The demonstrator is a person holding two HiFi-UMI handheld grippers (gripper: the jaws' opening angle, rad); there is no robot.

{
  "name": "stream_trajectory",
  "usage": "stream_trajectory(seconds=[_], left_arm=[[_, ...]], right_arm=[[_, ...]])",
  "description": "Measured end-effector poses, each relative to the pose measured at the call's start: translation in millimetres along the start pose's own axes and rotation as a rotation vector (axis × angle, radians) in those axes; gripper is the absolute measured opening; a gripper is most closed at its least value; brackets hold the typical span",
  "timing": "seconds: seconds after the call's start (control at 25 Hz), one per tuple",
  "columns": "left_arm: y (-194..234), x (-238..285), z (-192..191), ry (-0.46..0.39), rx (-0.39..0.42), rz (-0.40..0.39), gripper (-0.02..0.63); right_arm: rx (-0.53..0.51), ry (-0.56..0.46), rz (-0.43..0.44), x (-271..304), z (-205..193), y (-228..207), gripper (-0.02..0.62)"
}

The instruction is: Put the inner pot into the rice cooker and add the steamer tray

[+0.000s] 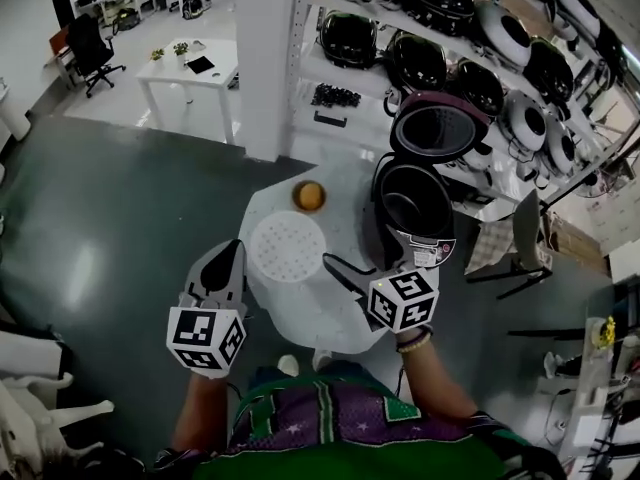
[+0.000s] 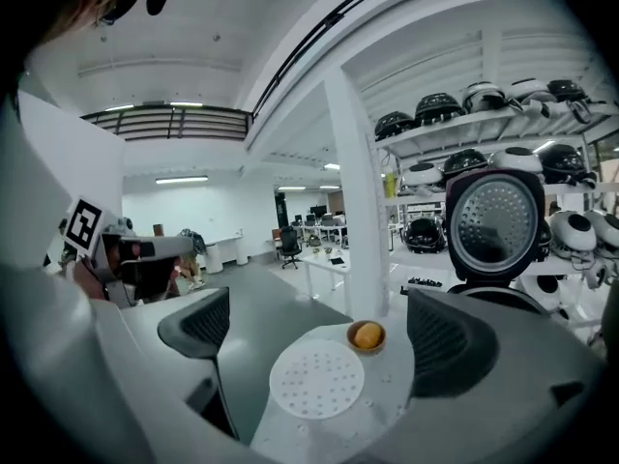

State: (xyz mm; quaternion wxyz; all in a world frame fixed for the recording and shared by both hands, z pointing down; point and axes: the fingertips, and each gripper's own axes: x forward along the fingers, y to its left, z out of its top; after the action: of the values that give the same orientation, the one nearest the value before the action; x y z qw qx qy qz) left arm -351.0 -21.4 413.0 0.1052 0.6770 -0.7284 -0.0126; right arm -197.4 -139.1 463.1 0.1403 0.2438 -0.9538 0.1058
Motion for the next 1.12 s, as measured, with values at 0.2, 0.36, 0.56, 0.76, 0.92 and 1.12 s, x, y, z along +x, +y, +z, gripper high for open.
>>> stream_trajectory(seconds=[0.2, 0.36, 0.56, 0.76, 0.92, 1.12], left_arm=[[1.6, -7.5, -1.7, 0.0, -0.013, 0.043, 0.021], [11.9, -8.8, -10.0, 0.013, -0.076, 0.097, 0.021], [16.5, -9.7, -12.4, 0.023, -0.068, 0.158, 0.021], [15.8, -6.5, -13.7, 0.045, -0.044, 0.206, 0.021], [13.4, -5.8, -22.3, 0.064, -0.038, 0.235, 0.021], [16.7, -9.1, -32.1, 0.085, -0.042, 0.269, 0.021]], right_arm=[[-0.006, 0.082, 0.031, 42.6, -36.5, -11.7, 0.557], [-0.009, 0.19, 0.017, 74.1, -84.6, -36.2, 0.552], [0.005, 0.298, 0.011, 103.4, -136.1, -60.6, 0.517], [-0.007, 0.35, 0.027, 128.7, -165.6, -72.9, 0.497], [-0.009, 0.382, 0.033, 144.9, -186.5, -81.4, 0.452], [0.001, 0.419, 0.022, 162.1, -207.5, -89.1, 0.375]])
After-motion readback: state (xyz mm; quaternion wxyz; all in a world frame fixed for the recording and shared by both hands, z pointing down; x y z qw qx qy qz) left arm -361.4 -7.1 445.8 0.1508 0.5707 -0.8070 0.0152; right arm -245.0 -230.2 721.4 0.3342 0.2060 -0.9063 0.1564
